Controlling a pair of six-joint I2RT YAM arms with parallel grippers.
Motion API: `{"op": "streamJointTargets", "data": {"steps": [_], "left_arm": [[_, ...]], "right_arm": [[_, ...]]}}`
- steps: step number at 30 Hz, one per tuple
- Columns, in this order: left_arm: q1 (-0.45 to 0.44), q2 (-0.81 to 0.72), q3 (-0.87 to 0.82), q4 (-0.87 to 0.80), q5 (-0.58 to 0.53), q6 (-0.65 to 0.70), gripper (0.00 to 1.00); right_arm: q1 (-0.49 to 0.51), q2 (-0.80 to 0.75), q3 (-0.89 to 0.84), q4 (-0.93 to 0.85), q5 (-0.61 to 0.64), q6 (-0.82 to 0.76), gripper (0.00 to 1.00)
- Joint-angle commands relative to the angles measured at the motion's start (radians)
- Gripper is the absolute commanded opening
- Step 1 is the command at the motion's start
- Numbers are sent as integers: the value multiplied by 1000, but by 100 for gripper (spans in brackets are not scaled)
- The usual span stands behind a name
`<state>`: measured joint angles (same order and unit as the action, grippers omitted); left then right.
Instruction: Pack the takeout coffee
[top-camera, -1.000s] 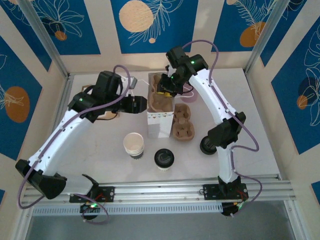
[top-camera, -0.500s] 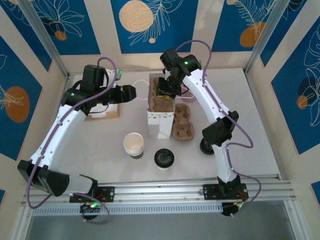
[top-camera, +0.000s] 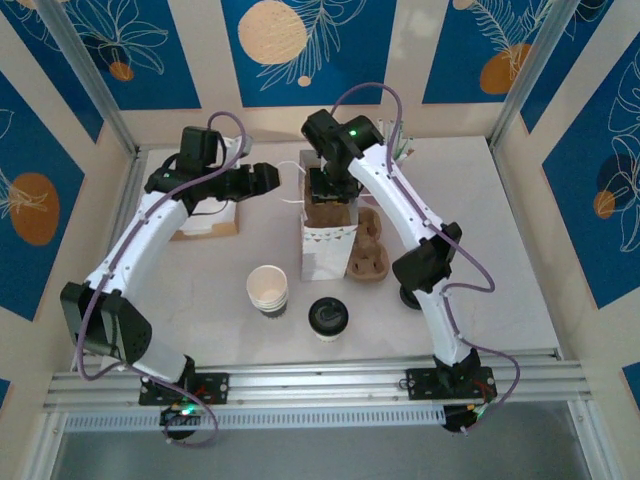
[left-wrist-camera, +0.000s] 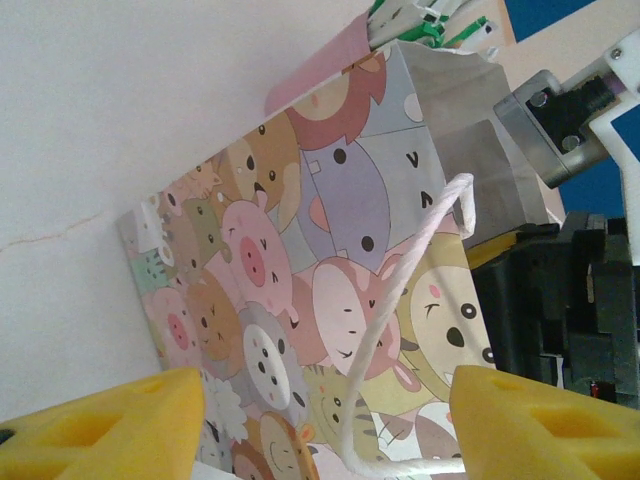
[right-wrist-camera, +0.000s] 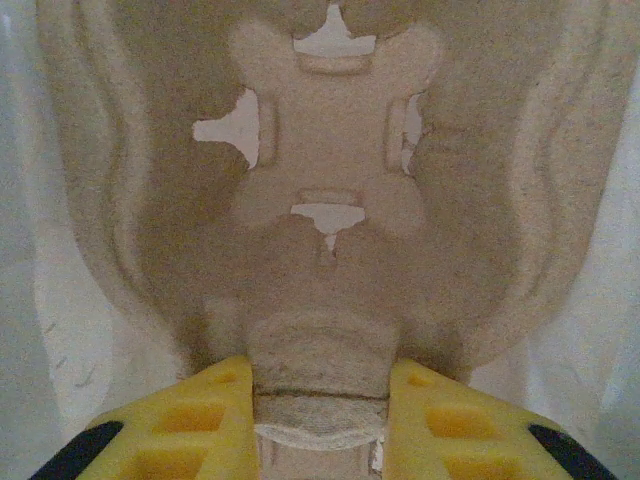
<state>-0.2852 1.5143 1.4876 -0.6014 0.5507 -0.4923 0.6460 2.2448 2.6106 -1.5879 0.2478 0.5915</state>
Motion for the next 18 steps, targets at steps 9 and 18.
{"op": "streamJointTargets", "data": {"steps": [9, 18], "left_arm": [[12, -89, -78, 41, 12, -6, 64], [21, -110, -123, 43, 2, 4, 62]], "right_arm": [[30, 76, 27, -40, 24, -12, 30], [35, 101, 3, -28, 7, -9, 30]]}}
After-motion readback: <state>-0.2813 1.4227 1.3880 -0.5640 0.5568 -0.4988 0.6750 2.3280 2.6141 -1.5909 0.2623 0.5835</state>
